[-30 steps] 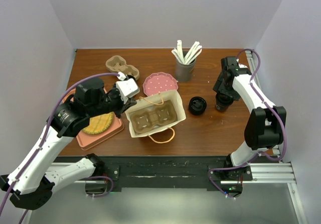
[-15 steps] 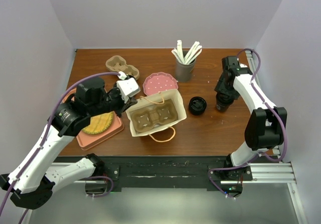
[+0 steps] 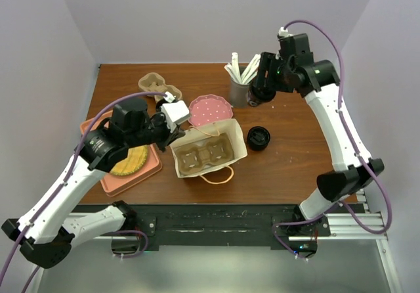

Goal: Pack the takeout coffee

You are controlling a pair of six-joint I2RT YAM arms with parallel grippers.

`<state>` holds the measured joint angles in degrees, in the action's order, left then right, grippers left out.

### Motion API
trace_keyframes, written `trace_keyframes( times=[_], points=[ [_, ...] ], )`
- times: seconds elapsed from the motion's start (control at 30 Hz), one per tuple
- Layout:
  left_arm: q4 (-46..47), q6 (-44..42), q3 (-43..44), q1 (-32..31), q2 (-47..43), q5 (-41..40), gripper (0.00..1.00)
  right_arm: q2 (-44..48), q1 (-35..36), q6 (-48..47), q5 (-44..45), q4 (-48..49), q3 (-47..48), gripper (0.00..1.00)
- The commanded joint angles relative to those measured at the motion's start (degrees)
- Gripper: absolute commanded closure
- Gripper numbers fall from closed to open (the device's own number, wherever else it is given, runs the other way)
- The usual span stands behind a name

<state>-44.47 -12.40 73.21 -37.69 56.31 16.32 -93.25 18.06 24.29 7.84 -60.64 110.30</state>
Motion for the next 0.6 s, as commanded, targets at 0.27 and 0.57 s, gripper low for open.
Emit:
trace_keyframes(
  times=[0.27,0.57],
  points=[
    [2.55,6.43,-0.09,1.22,4.85,1.79,1.0,13.17,1.62,-13.04,-31.72,-10.11,14.51,0.54],
    [-1.76,8.36,6.41,1.31,12.31,-0.93,1.0,25.92,1.54,-11.55,-46.86,-0.36,-2.8,0.55]
  ],
)
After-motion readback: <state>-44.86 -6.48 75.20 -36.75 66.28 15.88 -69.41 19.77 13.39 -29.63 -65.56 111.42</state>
